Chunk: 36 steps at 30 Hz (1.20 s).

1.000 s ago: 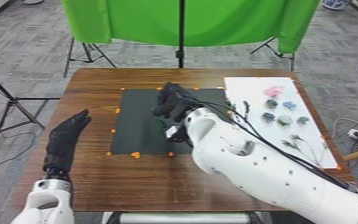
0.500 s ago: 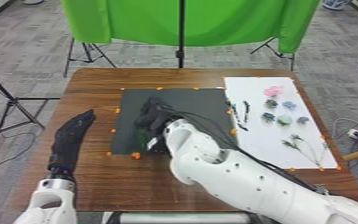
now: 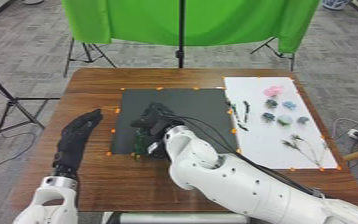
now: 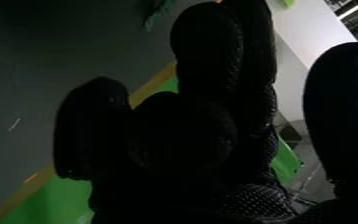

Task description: Arrange flowers

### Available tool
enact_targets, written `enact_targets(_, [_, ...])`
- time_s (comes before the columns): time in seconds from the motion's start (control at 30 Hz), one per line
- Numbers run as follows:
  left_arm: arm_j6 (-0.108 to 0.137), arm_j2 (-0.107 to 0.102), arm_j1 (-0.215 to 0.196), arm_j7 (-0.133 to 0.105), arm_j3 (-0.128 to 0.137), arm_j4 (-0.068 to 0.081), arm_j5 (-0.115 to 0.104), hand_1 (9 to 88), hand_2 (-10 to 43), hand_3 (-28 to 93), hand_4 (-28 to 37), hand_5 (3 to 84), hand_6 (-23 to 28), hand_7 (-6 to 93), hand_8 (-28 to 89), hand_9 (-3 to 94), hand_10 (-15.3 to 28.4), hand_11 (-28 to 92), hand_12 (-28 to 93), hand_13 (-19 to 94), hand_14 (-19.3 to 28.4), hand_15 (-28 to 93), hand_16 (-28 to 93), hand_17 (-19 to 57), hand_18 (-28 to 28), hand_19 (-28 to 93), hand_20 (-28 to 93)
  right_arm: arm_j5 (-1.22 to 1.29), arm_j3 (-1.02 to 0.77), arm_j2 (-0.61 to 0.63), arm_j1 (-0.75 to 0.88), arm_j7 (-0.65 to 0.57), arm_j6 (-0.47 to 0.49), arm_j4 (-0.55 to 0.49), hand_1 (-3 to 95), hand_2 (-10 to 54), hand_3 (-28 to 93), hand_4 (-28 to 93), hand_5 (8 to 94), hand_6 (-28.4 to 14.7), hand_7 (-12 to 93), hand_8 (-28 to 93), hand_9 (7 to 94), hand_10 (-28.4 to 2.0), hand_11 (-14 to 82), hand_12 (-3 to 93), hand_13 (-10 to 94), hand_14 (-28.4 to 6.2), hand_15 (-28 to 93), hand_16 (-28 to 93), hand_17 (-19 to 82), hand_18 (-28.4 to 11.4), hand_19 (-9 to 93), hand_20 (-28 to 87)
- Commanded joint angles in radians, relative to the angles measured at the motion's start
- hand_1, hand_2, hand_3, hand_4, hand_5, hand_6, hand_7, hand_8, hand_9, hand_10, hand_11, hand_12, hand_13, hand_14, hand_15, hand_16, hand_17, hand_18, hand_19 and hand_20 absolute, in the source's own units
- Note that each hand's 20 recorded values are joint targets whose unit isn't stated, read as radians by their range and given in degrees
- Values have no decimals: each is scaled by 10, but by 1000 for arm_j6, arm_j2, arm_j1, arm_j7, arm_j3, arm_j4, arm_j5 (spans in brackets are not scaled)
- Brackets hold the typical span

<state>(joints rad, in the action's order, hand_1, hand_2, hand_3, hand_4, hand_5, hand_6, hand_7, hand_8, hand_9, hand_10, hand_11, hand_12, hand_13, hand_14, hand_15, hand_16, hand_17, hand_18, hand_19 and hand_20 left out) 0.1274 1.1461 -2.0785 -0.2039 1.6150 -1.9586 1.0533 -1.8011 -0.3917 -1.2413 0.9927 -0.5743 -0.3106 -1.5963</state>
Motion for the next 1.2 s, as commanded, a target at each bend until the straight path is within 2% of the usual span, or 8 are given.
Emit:
enact_targets(0.03, [-15, 22, -26, 7, 15, -4, 17, 286, -83, 733, -283, 436, -13, 206, -123, 427, 66, 145, 114, 282, 86, 84, -3, 39, 74, 11, 167, -97, -98, 163, 41, 43, 14, -173, 291, -95, 679, -171, 823, 18, 339, -61, 898, -106, 315, 313, 937, 22, 552, 278, 623, -132, 915, 339])
enact_targets(0.13, [-5, 23, -47, 5, 33, -13, 15, 286, -70, 712, -267, 444, 7, 153, -92, 420, 93, 133, 125, 280, 99, 80, 6, 37, 78, 11, 167, -116, -255, 309, 121, 44, 75, -320, 346, -95, 636, -134, 776, 0, 300, -45, 841, -123, 298, 294, 927, -17, 454, 341, 594, -137, 906, 357])
enact_targets(0.23, [6, 27, -69, 6, 51, -22, 11, 289, -54, 676, -244, 453, 26, 112, -70, 417, 112, 131, 132, 283, 115, 78, 15, 37, 82, 11, 169, -130, -474, 456, 263, 39, 92, -455, 374, -95, 618, -119, 731, -18, 237, -61, 787, -133, 268, 277, 902, -35, 489, 352, 597, -141, 931, 556])
enact_targets(0.3, [12, 30, -81, 6, 59, -27, 7, 288, -51, 666, -232, 455, 30, 102, -64, 418, 115, 131, 133, 284, 118, 77, 17, 38, 83, 11, 170, -137, -636, 529, 376, 28, 100, -511, 385, -95, 620, -119, 713, -24, 214, -60, 764, -136, 253, 271, 877, -45, 526, 357, 591, -142, 932, 584])
enact_targets(0.47, [11, 33, -100, 11, 67, -35, 12, 291, -48, 652, -221, 460, 37, 93, -57, 417, 120, 134, 134, 287, 122, 76, 19, 38, 84, 11, 170, -160, -1048, 638, 727, -10, 225, -590, 388, -95, 601, -148, 666, -42, 156, -50, 708, -151, 206, 253, 839, -58, 549, 331, 563, -146, 932, 562])
enact_targets(0.6, [7, 40, -113, 20, 69, -41, 15, 291, -50, 650, -215, 461, 37, 95, -57, 417, 120, 136, 133, 289, 125, 76, 20, 39, 84, 11, 170, -238, -1252, 652, 946, -54, 339, -583, 385, -95, 581, -201, 631, -46, 133, -43, 678, -159, 167, 241, 824, -64, 565, 316, 551, -150, 932, 548])
enact_targets(0.8, [0, 44, -116, 35, 70, -43, 24, 295, -50, 644, -212, 463, 40, 94, -57, 419, 122, 140, 132, 290, 129, 83, 23, 39, 85, 11, 171, -270, -1313, 640, 1060, -93, 386, -497, 387, -95, 547, -280, 600, -55, 111, -41, 640, -164, 140, 233, 808, -69, 568, 309, 534, -156, 932, 537])
enact_targets(1.2, [-18, 43, -114, 51, 66, -45, 37, 299, -48, 635, -205, 462, 39, 95, -57, 420, 123, 145, 129, 297, 135, 102, 20, 39, 86, 11, 171, -286, -1262, 612, 1091, -119, 284, -410, 395, -95, 565, -282, 620, -46, 134, -47, 668, -151, 165, 233, 823, -62, 586, 300, 549, -151, 932, 542])
